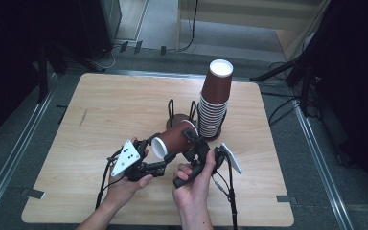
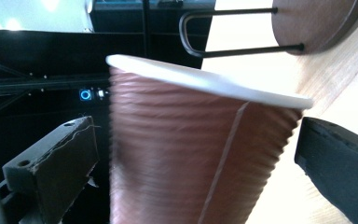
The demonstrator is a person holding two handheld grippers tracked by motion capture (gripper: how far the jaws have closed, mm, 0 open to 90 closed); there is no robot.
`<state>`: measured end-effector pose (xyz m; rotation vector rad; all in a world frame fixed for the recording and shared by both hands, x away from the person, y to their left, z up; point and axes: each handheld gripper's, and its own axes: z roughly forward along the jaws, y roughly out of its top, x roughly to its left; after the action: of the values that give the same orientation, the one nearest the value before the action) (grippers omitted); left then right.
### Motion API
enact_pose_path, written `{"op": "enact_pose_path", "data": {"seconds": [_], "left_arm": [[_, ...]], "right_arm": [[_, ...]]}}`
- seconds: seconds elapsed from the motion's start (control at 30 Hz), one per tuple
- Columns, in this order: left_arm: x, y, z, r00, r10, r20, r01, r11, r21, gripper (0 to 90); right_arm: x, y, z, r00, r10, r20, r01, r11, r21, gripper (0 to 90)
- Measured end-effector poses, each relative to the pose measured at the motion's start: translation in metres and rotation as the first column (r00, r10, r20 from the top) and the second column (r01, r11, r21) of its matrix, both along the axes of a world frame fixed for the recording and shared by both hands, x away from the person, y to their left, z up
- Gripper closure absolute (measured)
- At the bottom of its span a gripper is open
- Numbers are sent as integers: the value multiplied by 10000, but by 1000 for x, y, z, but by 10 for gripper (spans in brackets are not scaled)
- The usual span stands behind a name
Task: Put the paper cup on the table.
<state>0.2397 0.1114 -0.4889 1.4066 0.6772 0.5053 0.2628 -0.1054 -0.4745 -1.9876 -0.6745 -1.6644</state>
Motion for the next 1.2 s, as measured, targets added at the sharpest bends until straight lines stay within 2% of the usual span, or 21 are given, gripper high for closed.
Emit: {"op": "enact_pose_path", "data": {"seconds": [0.17,0.27,0.47,0.73,0.9,0.97,1.0,1.1,1.2], "left_arm": [[-2,0,2,9999,38,161,-39,10000,86,243],[-2,1,2,9997,-59,227,58,10000,58,244],[-3,1,2,9999,-35,159,32,9999,154,244],[-5,4,4,9993,-24,376,16,9998,218,239],[-4,5,4,9985,-81,538,77,9999,79,230],[-6,6,3,9986,52,517,-62,9998,185,224],[-6,6,2,9986,149,510,-154,9998,107,219],[-7,8,0,9991,295,310,-301,9993,203,138],[-9,11,0,9992,399,31,-400,9982,446,100]], "right_arm": [[7,4,-4,9992,386,-75,-383,9987,324,0],[9,5,-6,9981,612,24,-612,9951,771,0],[12,5,-7,9972,741,-112,-729,9935,870,60],[10,6,-7,9969,747,251,-767,9929,910,84],[11,6,-1,9949,794,622,-827,9952,522,100],[11,7,-1,9949,778,637,-803,9961,377,105],[10,7,0,9955,725,606,-745,9967,324,107],[10,5,1,9949,477,889,-480,9988,15,108],[9,-1,3,9932,231,1137,-190,9991,-370,109]]}}
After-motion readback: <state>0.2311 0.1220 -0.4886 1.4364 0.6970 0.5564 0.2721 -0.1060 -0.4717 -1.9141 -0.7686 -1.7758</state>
